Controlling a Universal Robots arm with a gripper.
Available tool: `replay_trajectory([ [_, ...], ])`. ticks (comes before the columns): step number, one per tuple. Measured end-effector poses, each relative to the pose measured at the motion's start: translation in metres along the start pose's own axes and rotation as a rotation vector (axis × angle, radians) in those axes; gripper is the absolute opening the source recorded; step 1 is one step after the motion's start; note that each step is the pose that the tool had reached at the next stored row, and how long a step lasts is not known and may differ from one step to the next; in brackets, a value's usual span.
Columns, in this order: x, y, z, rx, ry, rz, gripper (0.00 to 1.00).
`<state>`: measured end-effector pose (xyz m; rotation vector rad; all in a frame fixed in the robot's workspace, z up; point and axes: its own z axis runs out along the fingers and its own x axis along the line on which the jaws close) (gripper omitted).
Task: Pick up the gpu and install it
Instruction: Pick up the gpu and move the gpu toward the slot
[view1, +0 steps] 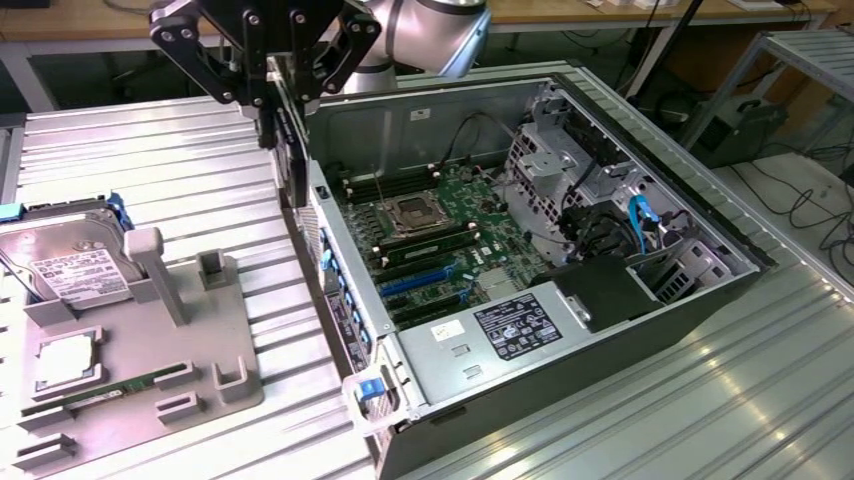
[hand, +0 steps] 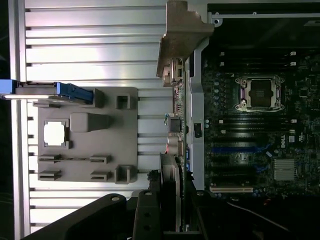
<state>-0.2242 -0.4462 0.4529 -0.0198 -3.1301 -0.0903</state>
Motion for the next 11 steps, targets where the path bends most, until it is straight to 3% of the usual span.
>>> replay_trajectory([
  [11, -0.014, 0.0001, 0.0002, 0.0, 0.0, 0.0, 0.28],
])
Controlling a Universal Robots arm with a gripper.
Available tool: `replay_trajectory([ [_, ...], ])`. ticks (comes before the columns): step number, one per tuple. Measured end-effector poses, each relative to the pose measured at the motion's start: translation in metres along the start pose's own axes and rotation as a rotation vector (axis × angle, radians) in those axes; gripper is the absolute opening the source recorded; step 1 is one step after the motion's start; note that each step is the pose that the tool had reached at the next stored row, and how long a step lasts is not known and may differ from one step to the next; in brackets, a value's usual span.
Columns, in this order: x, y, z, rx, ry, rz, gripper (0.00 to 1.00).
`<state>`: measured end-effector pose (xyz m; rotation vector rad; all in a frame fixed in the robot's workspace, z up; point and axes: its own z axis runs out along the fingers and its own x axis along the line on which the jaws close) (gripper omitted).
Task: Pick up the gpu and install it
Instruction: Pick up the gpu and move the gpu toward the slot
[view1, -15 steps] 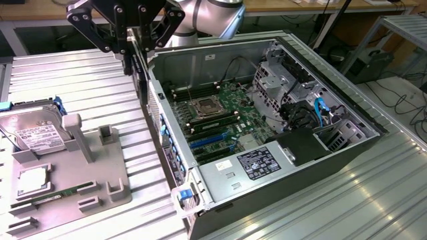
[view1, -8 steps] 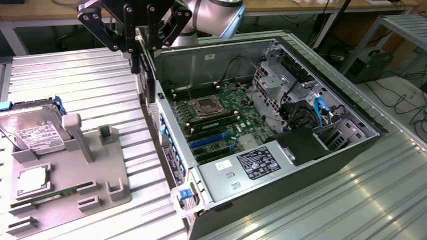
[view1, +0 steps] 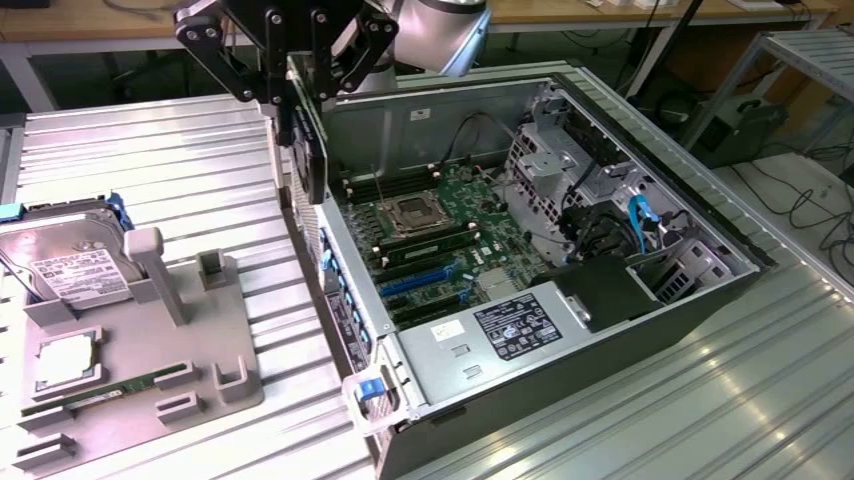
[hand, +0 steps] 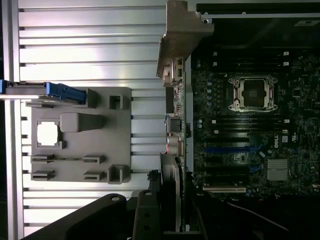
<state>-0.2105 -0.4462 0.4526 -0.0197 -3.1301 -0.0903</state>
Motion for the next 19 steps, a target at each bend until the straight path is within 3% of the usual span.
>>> replay_trajectory([
  [19, -0.029, 0.0004, 0.0, 0.0001, 0.0, 0.0, 0.28],
])
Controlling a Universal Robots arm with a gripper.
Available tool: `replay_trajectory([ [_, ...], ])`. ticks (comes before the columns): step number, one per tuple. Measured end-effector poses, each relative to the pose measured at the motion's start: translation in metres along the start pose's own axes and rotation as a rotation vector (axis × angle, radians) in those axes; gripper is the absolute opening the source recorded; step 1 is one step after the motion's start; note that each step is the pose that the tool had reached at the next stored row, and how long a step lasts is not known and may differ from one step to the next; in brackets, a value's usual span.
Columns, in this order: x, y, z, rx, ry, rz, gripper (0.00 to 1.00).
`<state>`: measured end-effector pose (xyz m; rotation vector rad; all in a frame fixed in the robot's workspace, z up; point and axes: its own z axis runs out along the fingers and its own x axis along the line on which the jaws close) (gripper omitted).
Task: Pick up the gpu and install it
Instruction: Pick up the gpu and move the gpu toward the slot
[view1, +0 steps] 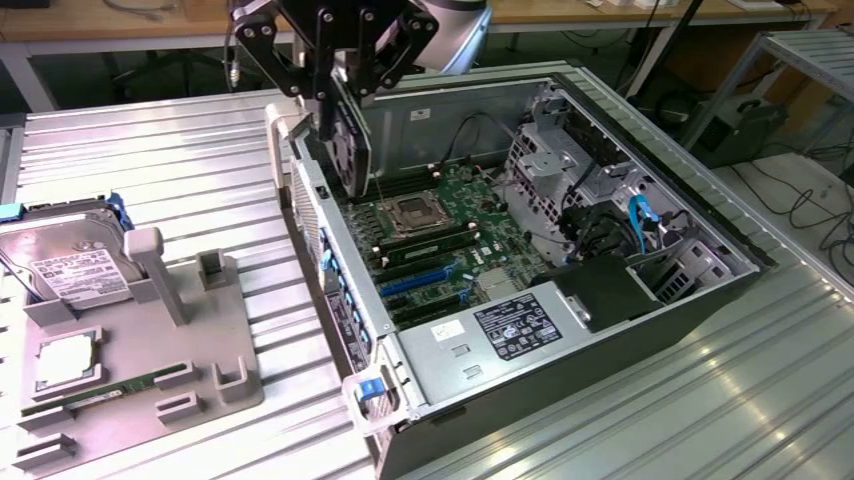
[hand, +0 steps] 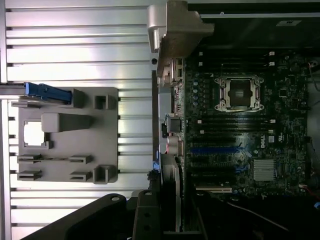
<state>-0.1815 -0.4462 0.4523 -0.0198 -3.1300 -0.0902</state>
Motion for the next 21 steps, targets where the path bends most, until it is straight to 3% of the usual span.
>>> replay_trajectory([
  [21, -0.015, 0.0001, 0.0003, -0.0001, 0.0, 0.0, 0.28],
])
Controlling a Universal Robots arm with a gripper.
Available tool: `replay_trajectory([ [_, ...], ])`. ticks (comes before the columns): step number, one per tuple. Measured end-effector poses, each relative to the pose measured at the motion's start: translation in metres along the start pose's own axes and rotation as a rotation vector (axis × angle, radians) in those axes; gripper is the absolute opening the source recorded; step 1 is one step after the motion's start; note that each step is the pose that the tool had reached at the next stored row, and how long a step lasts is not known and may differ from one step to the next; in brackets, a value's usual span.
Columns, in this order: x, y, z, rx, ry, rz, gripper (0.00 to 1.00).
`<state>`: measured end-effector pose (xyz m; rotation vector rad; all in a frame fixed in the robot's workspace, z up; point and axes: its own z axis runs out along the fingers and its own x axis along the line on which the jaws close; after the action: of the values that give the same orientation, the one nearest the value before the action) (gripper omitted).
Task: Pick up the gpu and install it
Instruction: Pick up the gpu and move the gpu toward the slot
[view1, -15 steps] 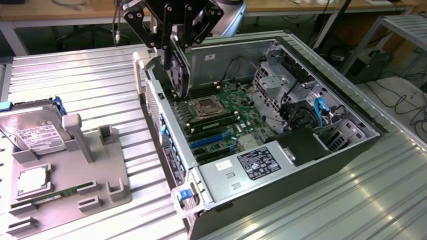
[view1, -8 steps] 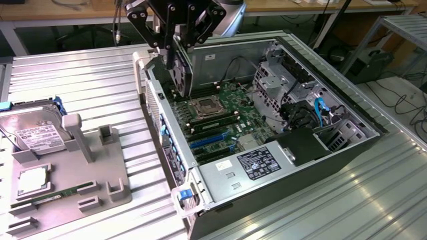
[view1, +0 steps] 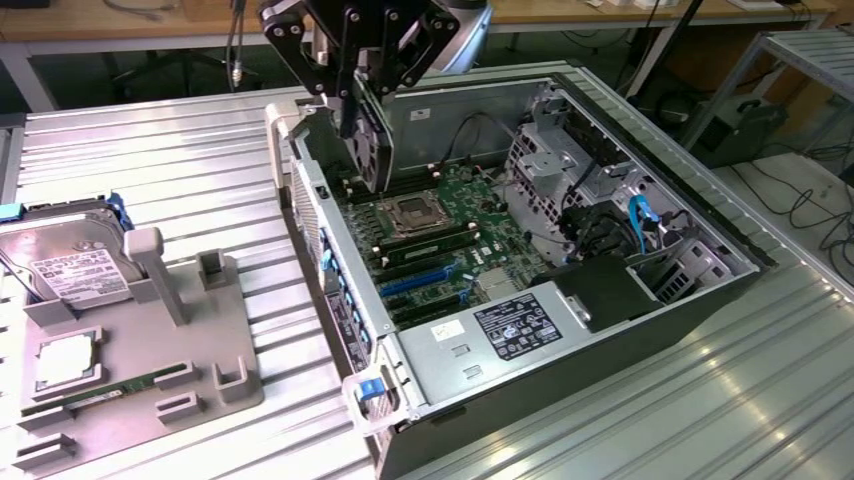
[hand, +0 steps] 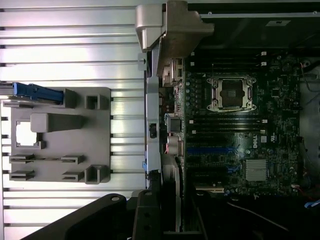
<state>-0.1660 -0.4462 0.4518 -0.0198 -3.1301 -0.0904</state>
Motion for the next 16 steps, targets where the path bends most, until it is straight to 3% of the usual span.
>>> replay_trajectory([
  [16, -0.0099, 0.0001, 0.0006, 0.0001, 0.0001, 0.0, 0.28],
])
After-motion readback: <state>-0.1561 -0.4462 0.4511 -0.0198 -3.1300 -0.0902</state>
